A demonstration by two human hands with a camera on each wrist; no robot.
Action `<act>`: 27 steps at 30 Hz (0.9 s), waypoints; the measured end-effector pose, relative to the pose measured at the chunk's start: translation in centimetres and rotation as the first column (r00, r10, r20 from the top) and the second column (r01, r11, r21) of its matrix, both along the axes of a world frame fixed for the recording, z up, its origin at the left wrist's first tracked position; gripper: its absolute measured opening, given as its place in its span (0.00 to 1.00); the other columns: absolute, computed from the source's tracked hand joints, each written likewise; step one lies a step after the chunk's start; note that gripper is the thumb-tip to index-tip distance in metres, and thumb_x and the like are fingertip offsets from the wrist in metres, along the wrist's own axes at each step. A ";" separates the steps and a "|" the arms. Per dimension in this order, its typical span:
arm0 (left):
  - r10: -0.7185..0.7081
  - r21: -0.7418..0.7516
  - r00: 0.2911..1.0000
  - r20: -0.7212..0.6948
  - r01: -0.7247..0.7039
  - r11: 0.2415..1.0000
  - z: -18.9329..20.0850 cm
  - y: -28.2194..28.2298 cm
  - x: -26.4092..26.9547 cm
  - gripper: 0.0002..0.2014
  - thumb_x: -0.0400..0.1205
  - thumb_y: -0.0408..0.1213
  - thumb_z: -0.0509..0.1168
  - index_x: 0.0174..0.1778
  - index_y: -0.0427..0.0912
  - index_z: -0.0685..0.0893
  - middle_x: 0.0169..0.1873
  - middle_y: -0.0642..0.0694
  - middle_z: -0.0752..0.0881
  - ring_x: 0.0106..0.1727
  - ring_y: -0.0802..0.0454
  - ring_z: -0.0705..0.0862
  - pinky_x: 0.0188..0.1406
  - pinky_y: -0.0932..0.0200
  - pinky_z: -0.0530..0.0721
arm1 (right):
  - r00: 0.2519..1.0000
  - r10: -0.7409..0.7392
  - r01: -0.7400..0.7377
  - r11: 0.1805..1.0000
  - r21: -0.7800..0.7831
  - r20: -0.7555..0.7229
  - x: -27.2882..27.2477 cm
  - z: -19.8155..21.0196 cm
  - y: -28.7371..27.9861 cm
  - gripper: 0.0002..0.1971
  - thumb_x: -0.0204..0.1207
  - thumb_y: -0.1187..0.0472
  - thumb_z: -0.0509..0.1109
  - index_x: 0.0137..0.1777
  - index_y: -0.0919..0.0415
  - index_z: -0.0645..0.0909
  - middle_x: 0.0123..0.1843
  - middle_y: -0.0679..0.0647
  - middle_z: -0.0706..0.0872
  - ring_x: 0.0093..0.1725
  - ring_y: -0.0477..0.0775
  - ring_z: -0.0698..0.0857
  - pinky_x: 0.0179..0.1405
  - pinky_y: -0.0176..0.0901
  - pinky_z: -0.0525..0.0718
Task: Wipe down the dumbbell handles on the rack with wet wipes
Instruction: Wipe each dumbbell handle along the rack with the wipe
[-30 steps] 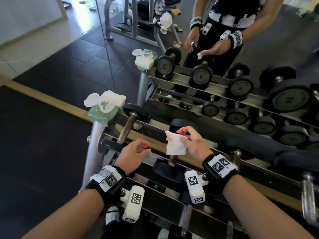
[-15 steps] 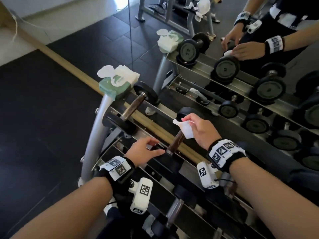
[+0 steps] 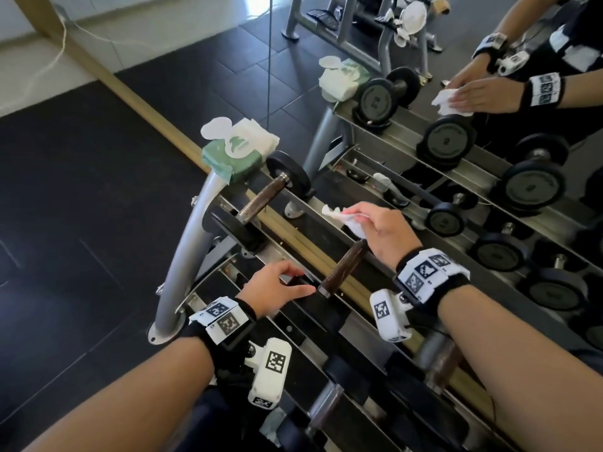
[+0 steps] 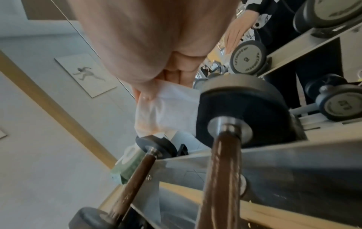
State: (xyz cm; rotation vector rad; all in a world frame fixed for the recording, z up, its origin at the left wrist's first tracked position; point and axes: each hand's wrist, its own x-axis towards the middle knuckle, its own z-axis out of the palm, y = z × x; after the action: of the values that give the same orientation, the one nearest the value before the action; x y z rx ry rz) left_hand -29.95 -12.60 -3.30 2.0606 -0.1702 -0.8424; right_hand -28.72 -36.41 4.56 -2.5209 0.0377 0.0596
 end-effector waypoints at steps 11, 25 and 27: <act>0.044 -0.018 0.999 -0.009 -0.044 0.999 -0.4 0.0 -0.4 0.21 0.74 0.55 0.75 0.62 0.58 0.83 0.60 0.56 0.81 0.57 0.56 0.82 0.64 0.50 0.82 | 0.926 0.295 -0.308 0.951 -0.019 -0.235 -3.4 -5.0 -0.7 0.18 0.83 0.58 0.68 0.72 0.48 0.79 0.66 0.49 0.84 0.67 0.48 0.80 0.75 0.45 0.74; 0.075 -0.079 0.995 -0.062 -0.080 0.994 -0.7 0.0 -0.5 0.21 0.74 0.53 0.76 0.62 0.57 0.83 0.57 0.56 0.84 0.54 0.54 0.86 0.64 0.47 0.84 | 0.861 0.454 -0.506 0.716 -0.482 -0.230 -4.0 -5.6 0.0 0.32 0.76 0.66 0.69 0.78 0.45 0.65 0.70 0.44 0.76 0.73 0.47 0.72 0.75 0.50 0.73; 0.073 -0.090 0.996 -0.056 -0.078 0.993 -0.6 0.0 -0.6 0.21 0.74 0.53 0.76 0.62 0.56 0.84 0.57 0.55 0.85 0.54 0.53 0.86 0.63 0.46 0.84 | 0.813 0.519 -0.581 0.711 -0.395 -0.262 -5.6 -6.2 1.1 0.35 0.73 0.67 0.72 0.77 0.41 0.67 0.72 0.43 0.75 0.75 0.48 0.70 0.80 0.52 0.68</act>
State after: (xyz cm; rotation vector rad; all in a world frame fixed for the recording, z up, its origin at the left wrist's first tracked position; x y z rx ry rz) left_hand -30.53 -12.64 -3.90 1.9445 -0.0996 -0.8263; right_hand -34.32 -35.31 -1.68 -2.9028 -0.7477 0.5211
